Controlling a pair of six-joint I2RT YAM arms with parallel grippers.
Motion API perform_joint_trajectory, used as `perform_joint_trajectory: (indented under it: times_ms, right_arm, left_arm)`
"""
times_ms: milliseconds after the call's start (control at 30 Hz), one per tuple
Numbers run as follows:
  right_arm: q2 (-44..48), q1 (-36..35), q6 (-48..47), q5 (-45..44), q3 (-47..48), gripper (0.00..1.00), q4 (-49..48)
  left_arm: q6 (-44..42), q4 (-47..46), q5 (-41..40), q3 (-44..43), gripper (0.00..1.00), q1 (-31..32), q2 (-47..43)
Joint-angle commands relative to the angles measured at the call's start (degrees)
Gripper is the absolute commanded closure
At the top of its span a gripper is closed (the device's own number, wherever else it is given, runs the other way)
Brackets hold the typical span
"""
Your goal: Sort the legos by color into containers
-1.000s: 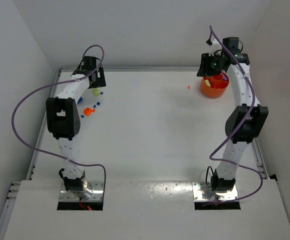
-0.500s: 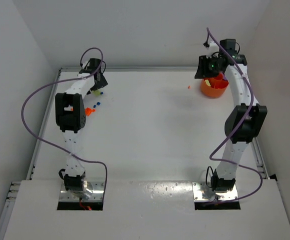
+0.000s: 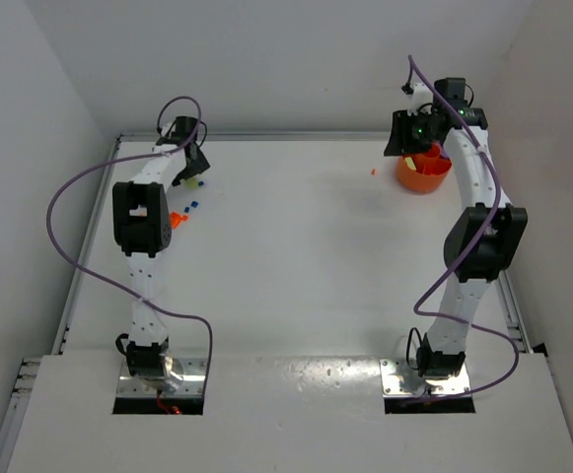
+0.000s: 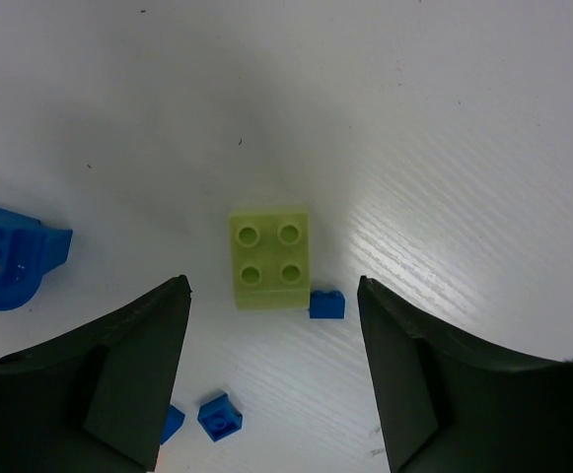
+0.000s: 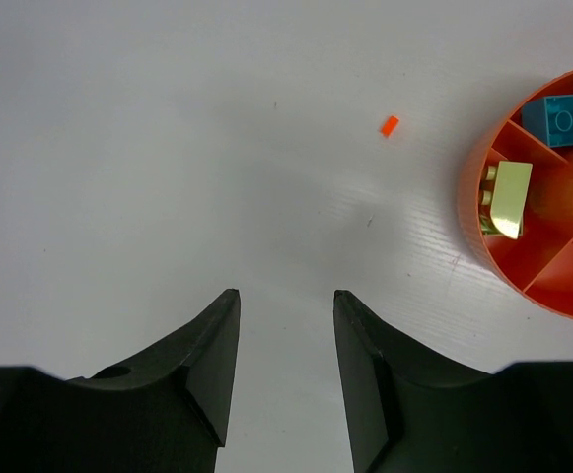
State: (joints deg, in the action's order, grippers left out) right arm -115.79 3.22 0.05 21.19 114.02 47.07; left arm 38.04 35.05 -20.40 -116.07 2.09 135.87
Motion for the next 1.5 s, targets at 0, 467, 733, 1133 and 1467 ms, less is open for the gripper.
perform_joint_trajectory:
  times_ms: [0,467,733,1133,1467]
  right_arm:
    - [0.0,-0.2,0.0,1.1,0.1,0.56,-1.1]
    - [0.0,-0.2,0.0,1.8,-0.6,0.56,-1.1]
    - [5.9,-0.8,0.0,14.8,-10.8,0.56,-6.8]
    - [24.4,-5.6,23.7,29.2,-39.2,0.48,-42.8]
    - [18.7,-18.2,25.1,24.1,-33.1,0.47,-42.4]
  left_arm:
    - [-0.4,-0.6,0.8,-2.6,0.27,-1.3,1.8]
    - [-2.1,-1.6,3.2,-5.2,0.55,-2.9,5.7]
    - [0.0,-2.8,9.8,0.1,0.82,-4.5,2.1]
    - [19.3,-15.3,37.0,30.2,1.00,-9.5,-29.7]
    - [32.7,-25.9,49.7,38.7,1.00,-2.7,-38.0]
